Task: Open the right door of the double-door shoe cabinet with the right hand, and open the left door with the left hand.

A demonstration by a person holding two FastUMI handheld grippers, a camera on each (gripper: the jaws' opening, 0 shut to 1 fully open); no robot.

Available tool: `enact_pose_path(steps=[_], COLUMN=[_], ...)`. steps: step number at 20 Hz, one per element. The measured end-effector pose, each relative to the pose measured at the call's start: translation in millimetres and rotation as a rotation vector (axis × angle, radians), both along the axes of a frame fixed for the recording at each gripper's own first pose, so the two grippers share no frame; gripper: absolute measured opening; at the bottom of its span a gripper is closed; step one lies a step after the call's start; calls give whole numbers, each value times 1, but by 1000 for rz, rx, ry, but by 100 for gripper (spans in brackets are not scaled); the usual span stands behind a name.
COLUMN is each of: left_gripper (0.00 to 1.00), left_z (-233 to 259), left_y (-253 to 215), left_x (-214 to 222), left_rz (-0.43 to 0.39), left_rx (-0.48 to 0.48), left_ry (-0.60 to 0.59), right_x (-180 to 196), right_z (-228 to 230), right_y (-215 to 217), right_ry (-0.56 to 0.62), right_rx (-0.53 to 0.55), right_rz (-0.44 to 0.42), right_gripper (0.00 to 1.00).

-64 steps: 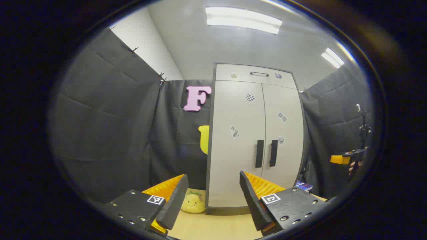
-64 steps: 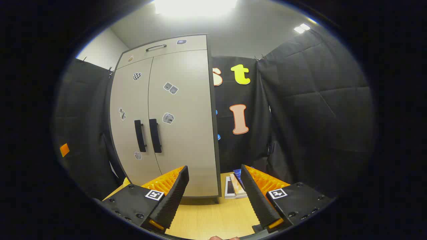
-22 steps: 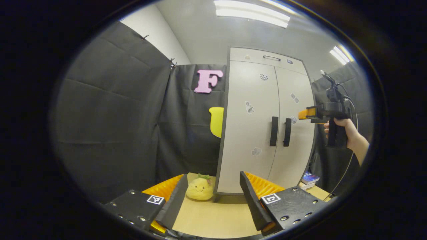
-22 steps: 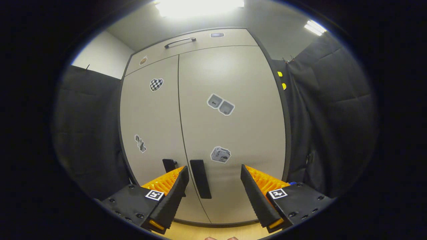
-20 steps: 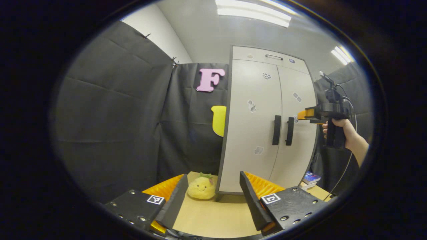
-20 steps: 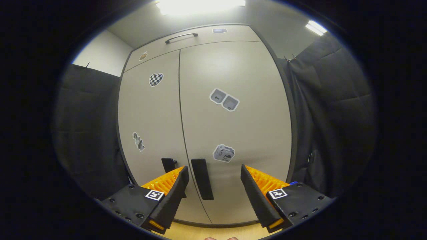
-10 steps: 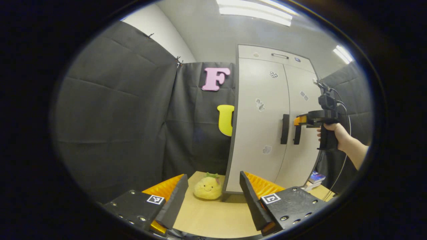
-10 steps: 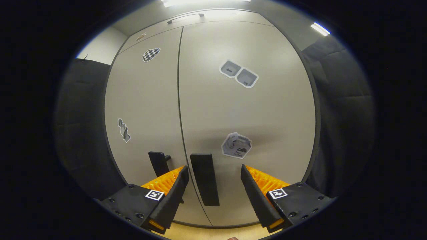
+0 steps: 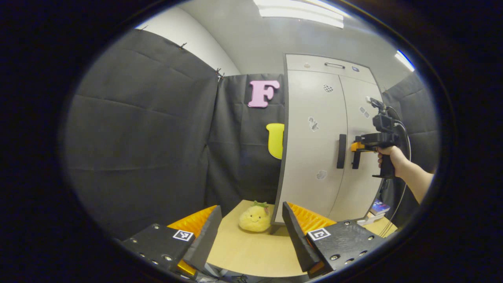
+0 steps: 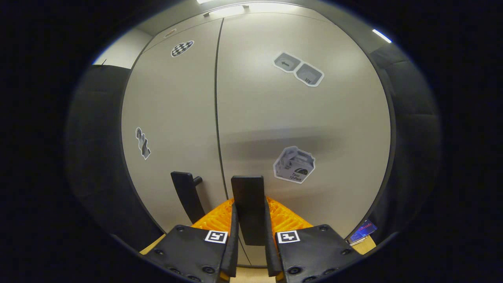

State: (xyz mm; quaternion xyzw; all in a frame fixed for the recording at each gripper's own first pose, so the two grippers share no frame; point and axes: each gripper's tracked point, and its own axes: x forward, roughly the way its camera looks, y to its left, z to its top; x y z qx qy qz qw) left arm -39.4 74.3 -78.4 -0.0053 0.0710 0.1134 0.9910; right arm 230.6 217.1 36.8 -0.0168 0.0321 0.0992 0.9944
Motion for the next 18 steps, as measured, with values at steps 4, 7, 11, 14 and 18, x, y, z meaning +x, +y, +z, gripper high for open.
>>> enact_pose_path(steps=[4, 7, 11, 14, 18], left_gripper=[89, 89, 88, 89, 89], left_z=[3, 6, 12, 8, 6], left_y=[-9, -9, -9, -12, -21], left_x=[-30, -51, -79, -89, -86], left_rz=[35, 61, 85, 82, 57], left_rx=[-35, -31, -18, -33, -70], left_ry=[-7, -2, 6, 16, 17], right_x=[-1, -3, -10, -26, -53], right_z=[-1, 1, 0, -3, -5], right_y=[2, 2, 1, -3, -14], right_ry=[-11, -42, -34, -34, -23], right_rx=[-18, -12, -1, -1, 17], right_rz=[37, 80, 93, 106, 146], right_gripper=[23, 8, 9, 9, 9])
